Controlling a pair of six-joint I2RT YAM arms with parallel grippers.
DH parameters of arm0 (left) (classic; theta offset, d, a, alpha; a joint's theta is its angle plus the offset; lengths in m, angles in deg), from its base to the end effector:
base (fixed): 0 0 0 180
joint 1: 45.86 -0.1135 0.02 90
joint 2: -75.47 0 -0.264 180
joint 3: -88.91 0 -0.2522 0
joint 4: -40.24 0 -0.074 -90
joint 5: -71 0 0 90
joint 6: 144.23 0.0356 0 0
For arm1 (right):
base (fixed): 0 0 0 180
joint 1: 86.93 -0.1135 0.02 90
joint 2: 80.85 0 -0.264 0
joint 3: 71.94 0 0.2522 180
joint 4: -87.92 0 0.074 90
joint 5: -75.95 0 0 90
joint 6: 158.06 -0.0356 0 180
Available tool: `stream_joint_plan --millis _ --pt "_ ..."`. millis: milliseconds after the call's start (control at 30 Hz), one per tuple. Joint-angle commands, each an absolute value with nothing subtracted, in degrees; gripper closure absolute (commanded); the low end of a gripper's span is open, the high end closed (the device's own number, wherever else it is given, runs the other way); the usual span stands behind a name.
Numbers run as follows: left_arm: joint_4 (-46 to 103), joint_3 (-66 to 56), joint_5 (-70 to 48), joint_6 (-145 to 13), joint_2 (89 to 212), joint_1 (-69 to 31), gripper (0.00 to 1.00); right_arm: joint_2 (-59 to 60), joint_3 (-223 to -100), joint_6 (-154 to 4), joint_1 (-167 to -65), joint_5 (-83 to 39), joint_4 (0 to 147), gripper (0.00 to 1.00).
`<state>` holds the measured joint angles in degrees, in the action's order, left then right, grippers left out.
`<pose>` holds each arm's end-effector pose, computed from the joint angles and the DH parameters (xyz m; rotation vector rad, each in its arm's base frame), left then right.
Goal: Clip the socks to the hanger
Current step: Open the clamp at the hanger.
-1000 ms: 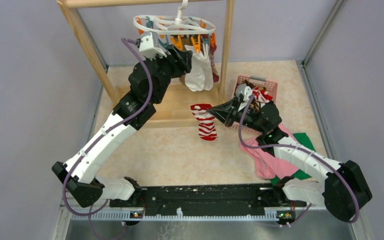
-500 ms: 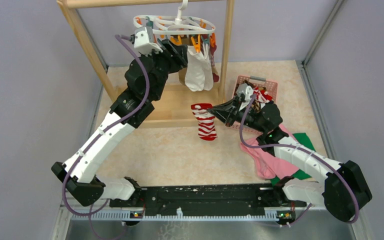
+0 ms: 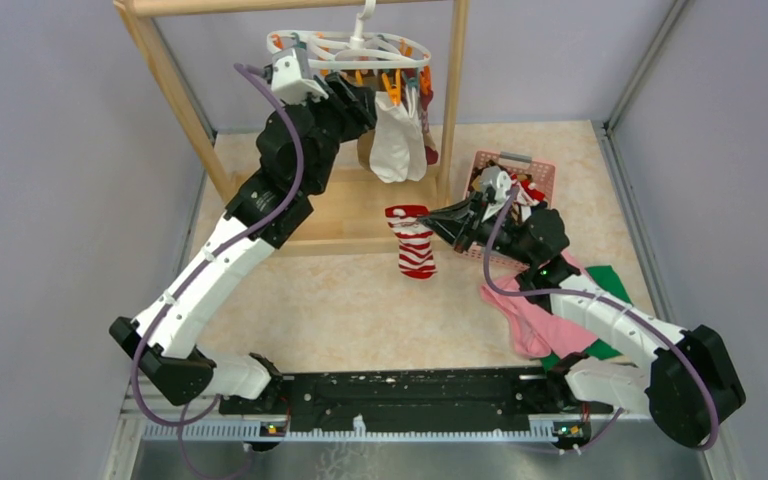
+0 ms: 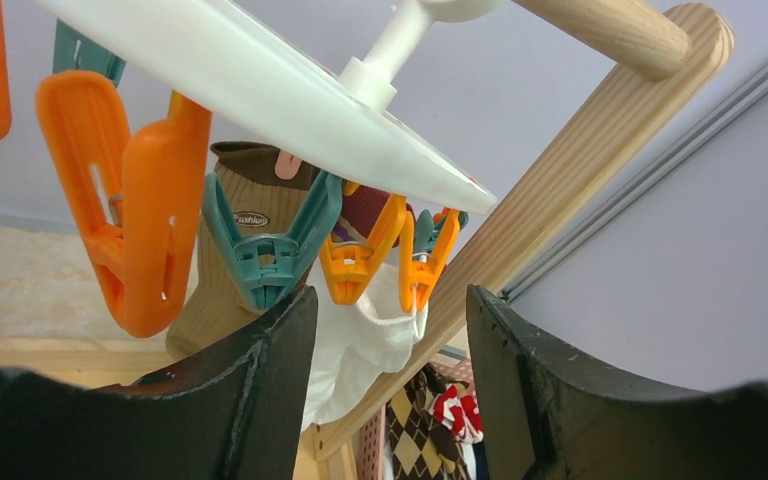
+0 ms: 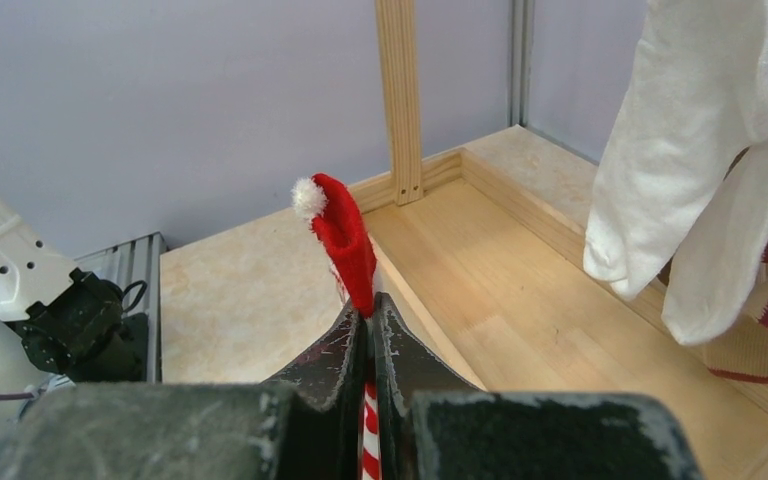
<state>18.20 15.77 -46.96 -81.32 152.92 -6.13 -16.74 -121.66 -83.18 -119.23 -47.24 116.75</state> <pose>0.2313 -0.1705 0.5086 -0.2450 1.4650 -0.5983 0.2005 0.1498 0.3142 -0.7140 1.2557 1.0673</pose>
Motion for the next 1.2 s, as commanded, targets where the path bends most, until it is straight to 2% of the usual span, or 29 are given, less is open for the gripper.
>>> stream_joint_plan --millis 0,300,1167 --pt "19.4 18.3 -47.3 -82.0 153.6 -7.0 0.38 -18.5 -121.4 -84.2 -118.3 -48.2 120.4 1.00" --pt "21.5 18.7 -47.3 -81.4 155.0 -8.0 0.42 -18.7 -121.2 -84.4 -118.1 -48.5 120.7 1.00" --pt "28.3 17.7 -50.8 -76.7 155.7 -9.0 0.42 -19.1 -120.9 -85.0 -117.7 -49.0 121.6 1.00"
